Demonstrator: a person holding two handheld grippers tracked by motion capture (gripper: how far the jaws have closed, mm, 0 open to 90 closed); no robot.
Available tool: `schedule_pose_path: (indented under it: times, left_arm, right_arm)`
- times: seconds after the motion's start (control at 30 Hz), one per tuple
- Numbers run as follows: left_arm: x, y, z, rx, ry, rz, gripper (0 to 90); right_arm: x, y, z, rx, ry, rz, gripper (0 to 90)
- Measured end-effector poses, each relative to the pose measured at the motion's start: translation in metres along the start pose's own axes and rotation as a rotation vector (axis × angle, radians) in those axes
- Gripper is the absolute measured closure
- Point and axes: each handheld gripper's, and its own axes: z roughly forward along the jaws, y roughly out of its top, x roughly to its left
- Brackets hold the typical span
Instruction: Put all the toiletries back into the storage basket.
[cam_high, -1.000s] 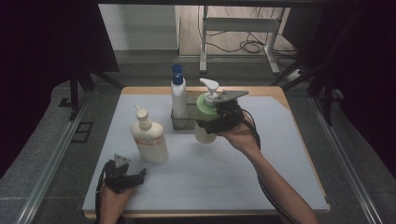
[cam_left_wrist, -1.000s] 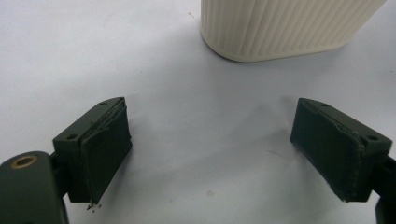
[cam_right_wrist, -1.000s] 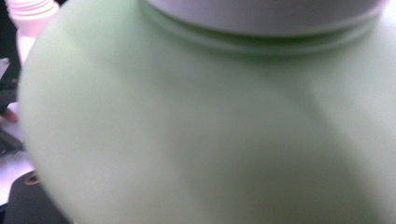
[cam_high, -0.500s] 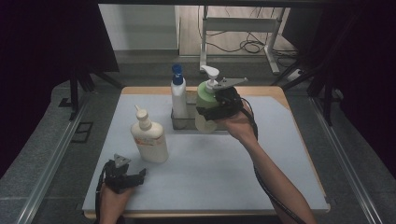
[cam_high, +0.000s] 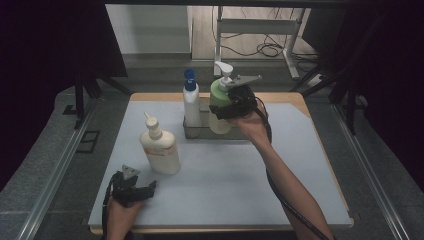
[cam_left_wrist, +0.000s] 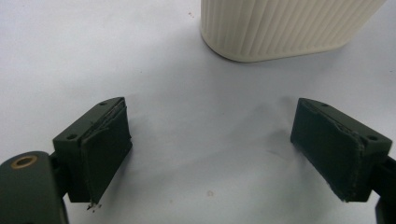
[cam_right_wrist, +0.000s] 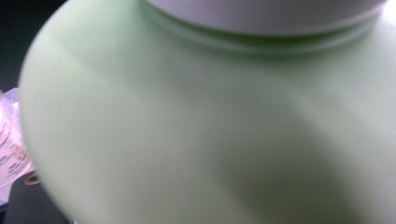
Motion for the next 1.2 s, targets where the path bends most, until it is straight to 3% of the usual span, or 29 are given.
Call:
schedule_pose_path:
  times: [0.67,1.2]
  left_arm:
    - [0.000,0.000,0.000,0.000,0.001,-0.001,11.7]
    - [0.000,0.000,0.000,0.001,0.001,-0.001,11.7]
  right_arm:
    - [-0.014,0.008,0.024,-0.004,-0.056,0.027,12.1]
    - [-0.019,0.002,0.046,0.017,-0.059,0.026,12.1]
